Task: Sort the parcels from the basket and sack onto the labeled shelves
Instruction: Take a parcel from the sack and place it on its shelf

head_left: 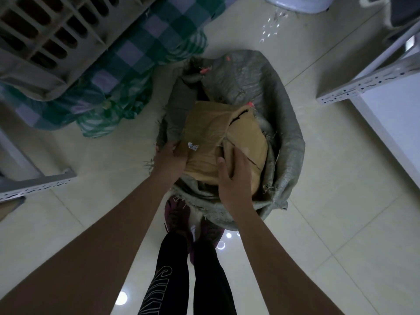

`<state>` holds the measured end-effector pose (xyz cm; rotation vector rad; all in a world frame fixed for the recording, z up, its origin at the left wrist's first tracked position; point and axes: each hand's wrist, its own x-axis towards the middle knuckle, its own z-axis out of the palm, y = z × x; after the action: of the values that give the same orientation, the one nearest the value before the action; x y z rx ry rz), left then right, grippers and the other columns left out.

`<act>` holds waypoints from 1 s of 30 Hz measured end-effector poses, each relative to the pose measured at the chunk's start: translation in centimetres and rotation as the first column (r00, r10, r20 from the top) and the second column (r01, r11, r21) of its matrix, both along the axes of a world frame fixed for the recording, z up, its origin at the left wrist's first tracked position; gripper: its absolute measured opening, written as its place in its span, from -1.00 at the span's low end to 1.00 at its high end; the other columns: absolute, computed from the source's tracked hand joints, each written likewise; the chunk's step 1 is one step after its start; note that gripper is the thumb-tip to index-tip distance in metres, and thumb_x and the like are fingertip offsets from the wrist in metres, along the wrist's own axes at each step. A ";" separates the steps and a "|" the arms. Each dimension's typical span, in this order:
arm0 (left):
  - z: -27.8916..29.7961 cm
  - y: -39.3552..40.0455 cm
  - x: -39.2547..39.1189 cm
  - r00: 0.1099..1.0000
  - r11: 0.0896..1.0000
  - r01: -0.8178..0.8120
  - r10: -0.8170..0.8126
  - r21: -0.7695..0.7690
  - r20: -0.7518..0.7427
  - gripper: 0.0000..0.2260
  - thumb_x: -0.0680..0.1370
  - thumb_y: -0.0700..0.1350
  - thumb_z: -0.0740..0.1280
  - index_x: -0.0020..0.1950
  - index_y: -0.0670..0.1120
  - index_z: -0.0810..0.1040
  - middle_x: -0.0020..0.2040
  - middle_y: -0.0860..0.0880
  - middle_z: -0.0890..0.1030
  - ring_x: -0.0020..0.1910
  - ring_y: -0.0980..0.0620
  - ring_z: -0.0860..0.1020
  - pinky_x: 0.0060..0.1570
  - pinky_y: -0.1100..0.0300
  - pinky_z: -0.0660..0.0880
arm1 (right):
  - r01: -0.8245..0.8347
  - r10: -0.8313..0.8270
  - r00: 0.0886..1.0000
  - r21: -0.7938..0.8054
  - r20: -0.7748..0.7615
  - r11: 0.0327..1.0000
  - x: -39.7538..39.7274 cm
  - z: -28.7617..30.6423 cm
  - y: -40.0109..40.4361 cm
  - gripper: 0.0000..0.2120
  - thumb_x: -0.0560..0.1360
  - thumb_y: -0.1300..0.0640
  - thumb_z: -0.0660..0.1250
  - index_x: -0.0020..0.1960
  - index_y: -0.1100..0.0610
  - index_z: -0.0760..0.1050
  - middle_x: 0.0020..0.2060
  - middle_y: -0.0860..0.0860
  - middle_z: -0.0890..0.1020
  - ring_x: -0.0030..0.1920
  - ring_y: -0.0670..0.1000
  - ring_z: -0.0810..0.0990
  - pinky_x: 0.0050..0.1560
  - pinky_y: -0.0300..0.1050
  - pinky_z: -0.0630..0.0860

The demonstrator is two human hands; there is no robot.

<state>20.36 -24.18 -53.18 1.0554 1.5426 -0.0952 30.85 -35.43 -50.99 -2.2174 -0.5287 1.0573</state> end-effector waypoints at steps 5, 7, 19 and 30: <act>-0.1 0.2 -0.6 1.000 0.999 0.022 -0.021 -0.035 0.010 -0.52 0.58 0.19 0.21 0.45 0.05 0.30 0.31 -0.03 0.47 0.25 -0.10 0.48 0.29 -0.08 0.43 | -0.107 0.103 0.991 -0.040 -0.080 0.993 0.1 -0.5 0.9 -0.30 0.54 -0.12 0.30 0.56 0.09 0.15 0.52 0.04 0.23 0.52 0.05 0.16 0.50 0.10 0.17; 0.0 0.3 -0.8 0.999 1.000 0.014 -0.013 -0.018 0.032 -0.46 0.54 0.26 0.23 0.46 0.08 0.29 0.35 -0.04 0.45 0.26 -0.08 0.47 0.30 -0.08 0.42 | -0.152 0.152 0.982 0.006 -0.112 0.988 0.5 -0.4 0.9 -0.18 0.39 -0.18 0.34 0.56 0.00 0.13 0.50 -0.01 0.25 0.50 0.04 0.20 0.45 0.15 0.26; 4.2 2.1 3.4 0.976 0.980 -0.136 0.106 0.148 0.190 -0.62 0.60 0.15 0.21 0.33 -0.01 0.48 0.17 0.04 0.54 0.15 0.04 0.52 0.21 0.10 0.44 | 0.157 -0.138 0.980 0.133 -0.143 0.979 5.3 1.1 0.6 -0.48 0.54 0.07 0.39 0.44 -0.08 0.28 0.09 -0.37 0.45 0.15 -0.20 0.50 0.25 -0.07 0.50; 0.6 0.7 4.1 0.965 0.976 0.208 -0.215 0.062 0.153 -0.32 0.39 0.35 0.17 0.50 0.23 0.20 0.44 0.07 0.38 0.36 0.00 0.40 0.37 -0.05 0.33 | 0.233 -0.241 0.963 -0.076 -0.119 0.970 5.8 -3.3 1.3 -0.32 0.57 -0.01 0.32 0.57 0.00 0.04 0.44 0.06 0.35 0.40 0.15 0.38 0.37 0.12 0.39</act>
<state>24.49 -23.53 -52.53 1.2322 1.2907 -0.1207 36.70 -34.13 -54.25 -2.1826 -0.1716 1.0894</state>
